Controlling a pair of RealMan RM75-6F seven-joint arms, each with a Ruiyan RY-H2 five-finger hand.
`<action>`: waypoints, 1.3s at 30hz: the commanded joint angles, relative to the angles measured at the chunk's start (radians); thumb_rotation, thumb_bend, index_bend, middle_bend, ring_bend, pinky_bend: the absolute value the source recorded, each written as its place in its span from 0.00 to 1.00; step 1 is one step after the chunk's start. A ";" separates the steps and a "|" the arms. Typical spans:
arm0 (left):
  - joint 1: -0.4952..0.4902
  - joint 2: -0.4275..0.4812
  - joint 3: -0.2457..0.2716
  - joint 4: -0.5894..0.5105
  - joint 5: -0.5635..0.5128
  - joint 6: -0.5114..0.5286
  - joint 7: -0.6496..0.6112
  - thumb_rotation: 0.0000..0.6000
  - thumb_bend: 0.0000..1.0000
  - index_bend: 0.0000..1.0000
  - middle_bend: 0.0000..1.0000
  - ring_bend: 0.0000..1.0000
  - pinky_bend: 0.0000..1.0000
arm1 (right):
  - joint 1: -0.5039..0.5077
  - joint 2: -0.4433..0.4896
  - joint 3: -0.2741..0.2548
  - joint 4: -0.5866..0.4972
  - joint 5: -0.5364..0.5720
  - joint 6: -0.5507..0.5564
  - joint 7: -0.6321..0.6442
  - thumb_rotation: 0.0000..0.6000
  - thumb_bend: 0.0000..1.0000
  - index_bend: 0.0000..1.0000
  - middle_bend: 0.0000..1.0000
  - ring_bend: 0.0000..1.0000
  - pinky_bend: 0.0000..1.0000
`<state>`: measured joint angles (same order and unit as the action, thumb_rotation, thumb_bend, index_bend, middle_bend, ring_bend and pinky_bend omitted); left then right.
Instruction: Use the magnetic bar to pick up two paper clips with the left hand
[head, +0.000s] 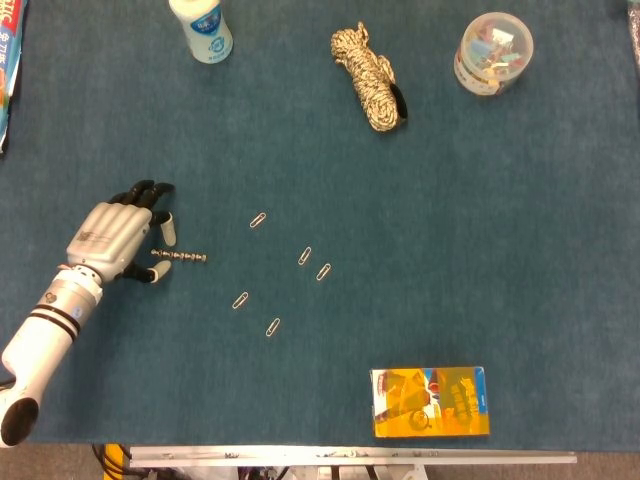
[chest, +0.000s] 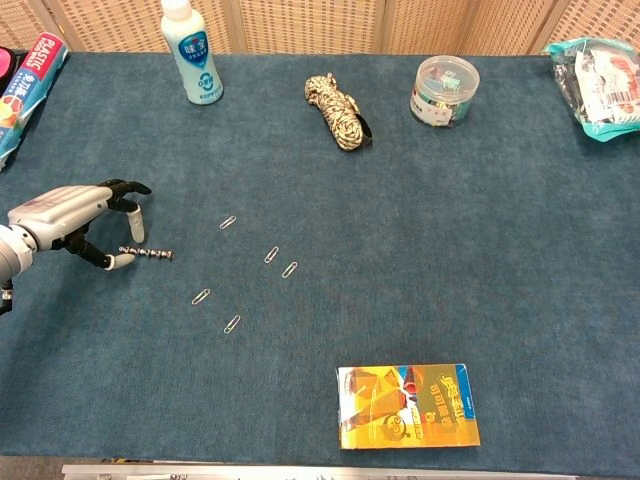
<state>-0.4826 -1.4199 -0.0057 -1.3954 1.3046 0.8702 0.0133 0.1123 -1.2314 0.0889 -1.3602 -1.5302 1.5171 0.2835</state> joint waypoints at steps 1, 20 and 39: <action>-0.001 -0.003 0.000 0.004 -0.001 -0.001 -0.003 1.00 0.27 0.47 0.10 0.03 0.16 | 0.000 0.000 0.000 -0.001 0.000 0.000 0.000 1.00 0.10 0.40 0.30 0.21 0.30; -0.009 -0.018 0.003 0.025 -0.007 -0.012 -0.017 1.00 0.27 0.49 0.11 0.03 0.16 | -0.002 -0.006 -0.001 0.010 0.003 -0.002 0.008 1.00 0.10 0.40 0.30 0.21 0.30; -0.015 -0.029 0.005 0.035 -0.007 -0.014 -0.022 1.00 0.27 0.53 0.11 0.03 0.16 | -0.004 -0.007 0.000 0.014 0.006 -0.002 0.013 1.00 0.10 0.40 0.30 0.21 0.30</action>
<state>-0.4973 -1.4493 -0.0008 -1.3600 1.2973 0.8559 -0.0088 0.1084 -1.2383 0.0886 -1.3464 -1.5242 1.5150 0.2967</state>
